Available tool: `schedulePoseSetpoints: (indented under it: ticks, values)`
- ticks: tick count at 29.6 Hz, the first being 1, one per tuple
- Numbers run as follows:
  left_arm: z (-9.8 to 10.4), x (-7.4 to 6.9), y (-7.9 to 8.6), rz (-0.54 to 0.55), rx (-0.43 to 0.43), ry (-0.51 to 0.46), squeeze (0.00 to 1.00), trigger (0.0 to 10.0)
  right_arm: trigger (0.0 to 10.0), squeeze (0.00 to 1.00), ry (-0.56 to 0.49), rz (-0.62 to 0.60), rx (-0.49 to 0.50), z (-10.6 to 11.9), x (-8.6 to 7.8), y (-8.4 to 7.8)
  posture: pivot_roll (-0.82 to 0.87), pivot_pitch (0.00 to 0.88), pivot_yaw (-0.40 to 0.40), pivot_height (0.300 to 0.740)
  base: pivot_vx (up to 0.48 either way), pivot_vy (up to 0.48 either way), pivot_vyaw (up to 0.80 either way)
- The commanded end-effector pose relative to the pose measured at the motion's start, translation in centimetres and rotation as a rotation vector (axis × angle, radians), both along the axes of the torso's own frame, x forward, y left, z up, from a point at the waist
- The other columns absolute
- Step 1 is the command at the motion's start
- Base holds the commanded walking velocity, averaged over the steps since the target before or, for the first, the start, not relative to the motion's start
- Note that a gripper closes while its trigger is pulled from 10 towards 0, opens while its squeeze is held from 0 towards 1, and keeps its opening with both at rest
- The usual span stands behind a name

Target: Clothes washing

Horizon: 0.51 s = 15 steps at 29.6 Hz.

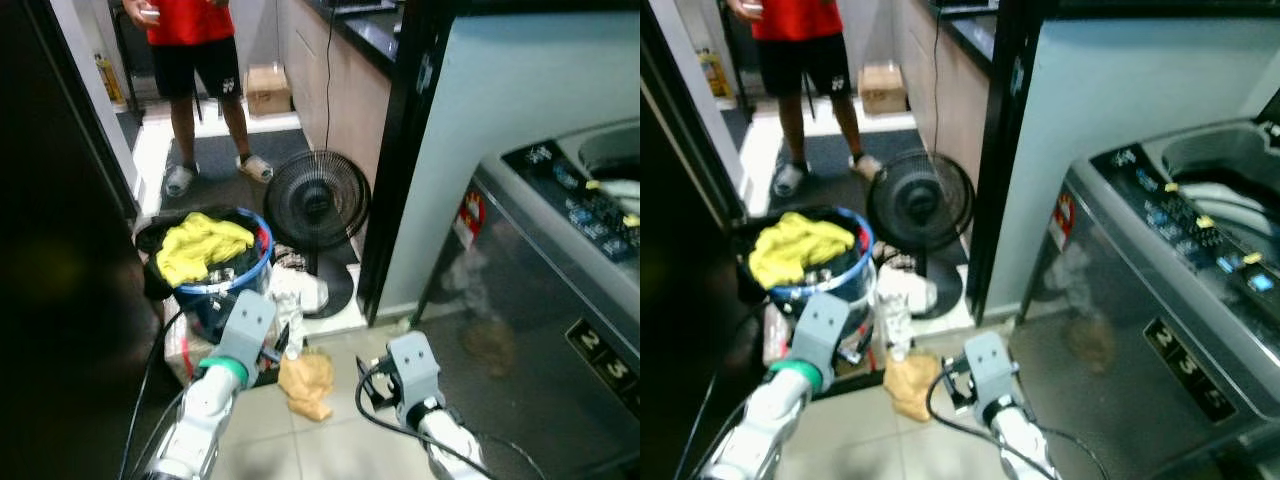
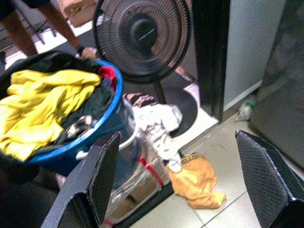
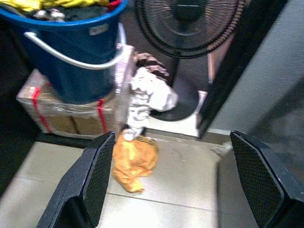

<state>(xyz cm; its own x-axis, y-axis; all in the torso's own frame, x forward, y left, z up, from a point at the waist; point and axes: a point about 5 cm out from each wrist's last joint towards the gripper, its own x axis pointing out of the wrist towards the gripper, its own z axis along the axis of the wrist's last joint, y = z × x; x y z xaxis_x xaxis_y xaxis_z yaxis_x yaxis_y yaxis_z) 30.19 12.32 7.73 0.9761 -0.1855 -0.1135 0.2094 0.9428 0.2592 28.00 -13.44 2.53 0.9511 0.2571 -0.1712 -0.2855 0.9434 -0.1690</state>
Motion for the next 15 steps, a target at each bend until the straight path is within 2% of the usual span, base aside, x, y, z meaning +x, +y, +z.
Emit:
schedulePoseSetpoints:
  ticks: [1,3,9,13,15]
  values:
    - [-0.14,0.02,0.13,0.007,0.015,-0.004,0.00,10.0,10.0,0.00,-0.007,0.012,0.002,0.03,0.09,0.38,0.07,0.000,0.017,0.740,0.480,0.000,0.00]
    - [-0.12,0.04,0.05,0.006,0.013,-0.006,0.00,10.0,10.0,0.00,-0.013,0.021,0.007,0.12,0.14,0.54,0.07,0.000,0.017,0.740,0.480,0.000,0.00]
    - [-0.08,0.05,-0.15,0.002,0.011,-0.009,0.00,10.0,10.0,0.00,-0.017,0.041,0.006,0.17,0.19,1.02,0.08,0.000,0.019,0.740,0.480,0.000,0.78]
    - [-0.09,0.04,-0.14,0.001,0.011,-0.009,0.00,10.0,10.0,0.00,-0.016,0.041,0.010,0.16,0.18,1.06,0.08,0.000,0.020,0.740,0.480,0.000,0.40]
    - [-0.17,0.01,-0.10,0.001,0.013,-0.008,0.00,10.0,10.0,0.00,-0.015,0.039,0.015,0.13,0.17,1.10,0.08,0.000,0.020,0.740,0.480,0.000,0.00]
